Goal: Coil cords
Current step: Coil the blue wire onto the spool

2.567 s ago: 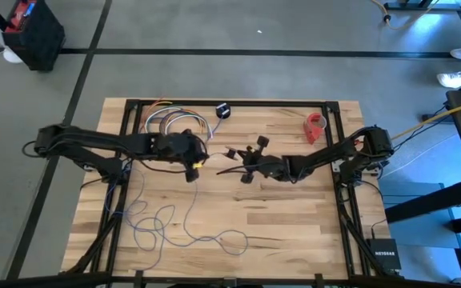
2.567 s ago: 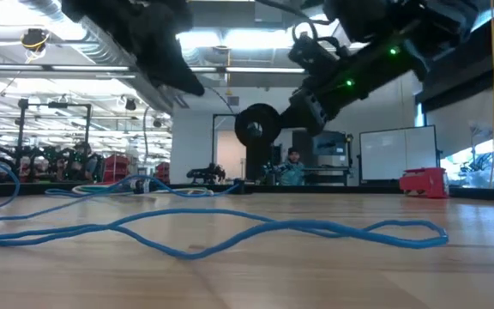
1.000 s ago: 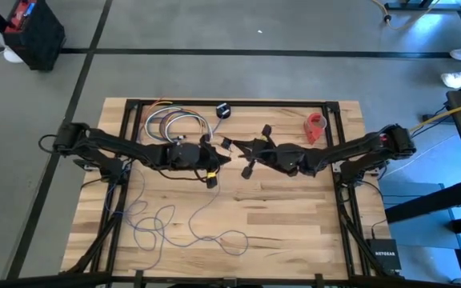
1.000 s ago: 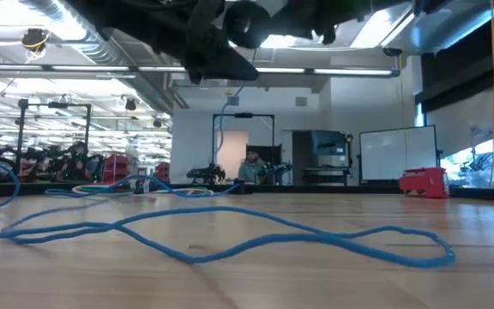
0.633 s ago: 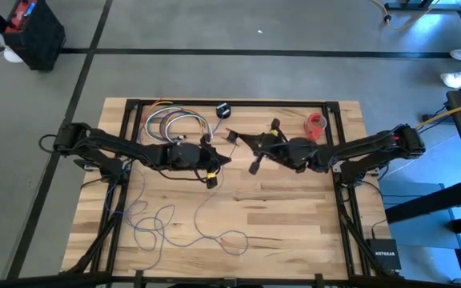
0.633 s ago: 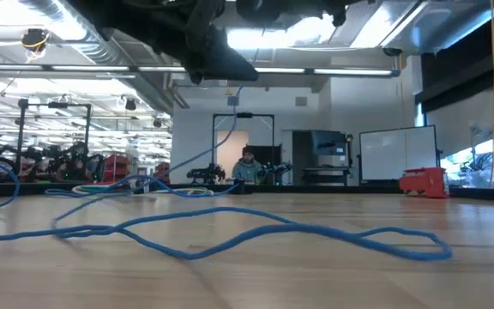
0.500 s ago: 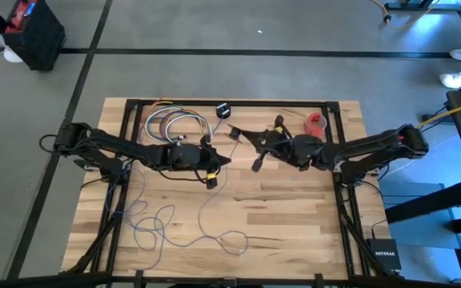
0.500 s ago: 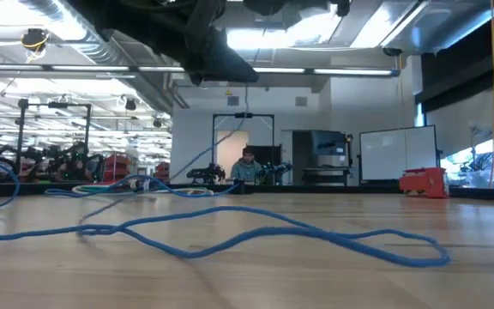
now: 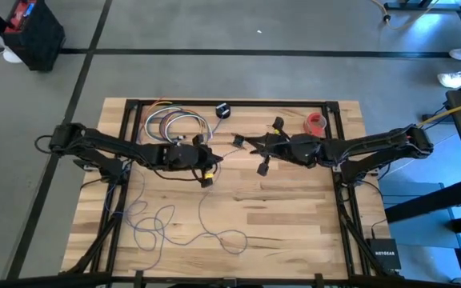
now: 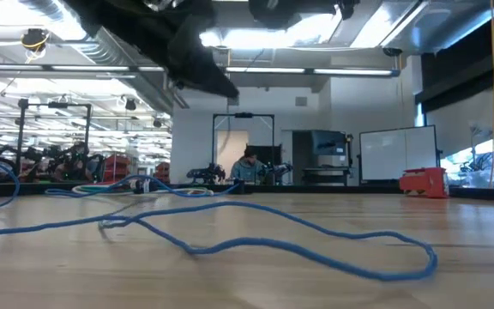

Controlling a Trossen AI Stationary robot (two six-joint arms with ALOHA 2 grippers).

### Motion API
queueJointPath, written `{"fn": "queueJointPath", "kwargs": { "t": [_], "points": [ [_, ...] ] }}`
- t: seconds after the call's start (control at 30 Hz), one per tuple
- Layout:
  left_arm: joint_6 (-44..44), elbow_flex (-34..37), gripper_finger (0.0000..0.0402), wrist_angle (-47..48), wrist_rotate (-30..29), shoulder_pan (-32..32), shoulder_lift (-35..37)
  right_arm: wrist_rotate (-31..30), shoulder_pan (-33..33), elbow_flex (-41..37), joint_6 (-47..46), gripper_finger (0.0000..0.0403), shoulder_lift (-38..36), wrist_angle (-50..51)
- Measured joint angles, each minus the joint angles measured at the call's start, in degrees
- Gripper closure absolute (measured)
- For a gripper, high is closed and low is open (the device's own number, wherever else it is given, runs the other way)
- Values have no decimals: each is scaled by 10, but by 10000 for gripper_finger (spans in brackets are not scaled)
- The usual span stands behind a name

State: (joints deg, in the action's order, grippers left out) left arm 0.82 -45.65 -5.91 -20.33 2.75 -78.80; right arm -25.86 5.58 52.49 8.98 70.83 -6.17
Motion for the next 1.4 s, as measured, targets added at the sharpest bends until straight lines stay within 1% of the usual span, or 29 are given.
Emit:
{"fn": "queueJointPath", "kwargs": {
  "t": [0.17,0.3,0.37,0.5,0.6,0.73,0.93,1.07,1.3,1.4],
  "points": [
    [0,-1,396,31,-3,-9,71,45,0,-2,-13,395,2,56],
    [0,-1,396,30,-4,-10,117,51,0,-2,-14,395,18,77],
    [2,-2,396,29,-3,-8,133,39,0,-2,-14,395,29,77],
    [10,-2,396,15,18,4,144,-11,0,-3,-10,395,58,71],
    [11,-2,396,-23,23,15,136,-29,0,-3,3,395,82,38],
    [6,-2,396,-93,23,27,109,-35,0,-3,5,395,115,-13],
    [7,-3,396,-152,23,40,59,-77,0,-4,5,395,143,-93],
    [7,-3,396,-186,24,48,28,-76,0,-4,5,395,145,-147],
    [8,-3,396,-197,23,48,-11,-60,0,-4,20,395,141,-232],
    [7,-4,396,-202,23,48,-21,-49,1,-1,21,395,139,-244]
  ]
}}
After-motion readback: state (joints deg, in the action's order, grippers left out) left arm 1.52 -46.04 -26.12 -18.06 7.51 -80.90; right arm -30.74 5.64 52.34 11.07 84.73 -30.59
